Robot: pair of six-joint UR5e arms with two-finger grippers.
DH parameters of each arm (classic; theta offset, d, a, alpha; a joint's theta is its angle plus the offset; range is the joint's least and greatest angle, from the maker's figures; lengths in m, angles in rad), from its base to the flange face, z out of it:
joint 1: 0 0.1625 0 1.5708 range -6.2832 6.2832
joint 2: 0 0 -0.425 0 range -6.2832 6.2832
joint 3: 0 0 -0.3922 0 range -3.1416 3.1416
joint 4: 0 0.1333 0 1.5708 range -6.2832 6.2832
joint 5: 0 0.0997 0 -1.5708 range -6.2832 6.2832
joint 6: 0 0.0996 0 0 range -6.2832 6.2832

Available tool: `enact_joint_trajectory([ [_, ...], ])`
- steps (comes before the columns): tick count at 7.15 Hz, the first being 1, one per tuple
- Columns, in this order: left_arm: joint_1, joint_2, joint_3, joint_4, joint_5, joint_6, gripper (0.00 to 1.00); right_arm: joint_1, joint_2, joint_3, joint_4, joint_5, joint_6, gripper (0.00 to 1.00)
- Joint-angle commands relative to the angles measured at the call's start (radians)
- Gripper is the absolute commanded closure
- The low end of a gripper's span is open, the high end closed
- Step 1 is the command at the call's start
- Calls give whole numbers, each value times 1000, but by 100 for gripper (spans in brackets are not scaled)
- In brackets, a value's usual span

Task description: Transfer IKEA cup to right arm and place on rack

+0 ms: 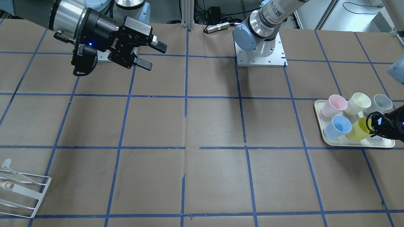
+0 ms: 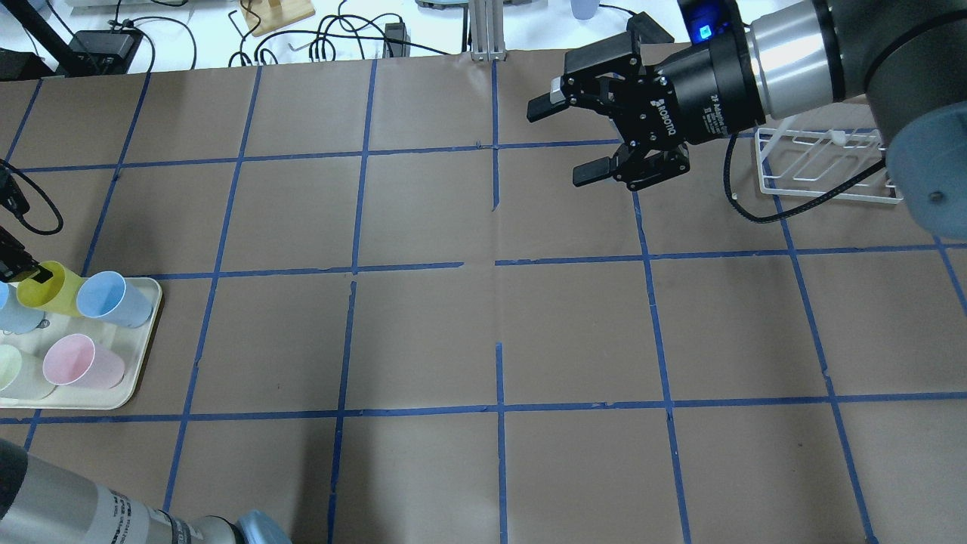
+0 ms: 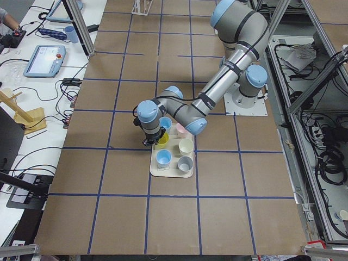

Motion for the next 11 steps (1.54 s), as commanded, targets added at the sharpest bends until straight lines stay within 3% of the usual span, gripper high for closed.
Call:
enact_joint_trajectory([
  [1,-29,43,106,-175,-2,-5,100,0,6,29,-2,143,-52,0],
  [3,-153,70,349,-570,-12,-20,100,-31,8,61,1,293,-55,0],
  [5,-241,98,442,-864,-92,-110,100,-57,6,159,-66,447,-86,0],
  [6,-256,131,435,-984,-310,-203,100,-59,6,210,-115,463,-84,0],
  [7,-264,147,430,-1068,-452,-257,100,-60,5,224,-137,463,-72,0],
  [8,-307,165,413,-1118,-523,-267,100,-59,6,227,-137,461,-72,0],
  [10,-370,201,341,-1235,-823,-289,100,-54,3,220,-155,451,-72,0],
  [11,-391,224,268,-1261,-939,-287,100,-53,5,221,-275,431,-63,0],
])
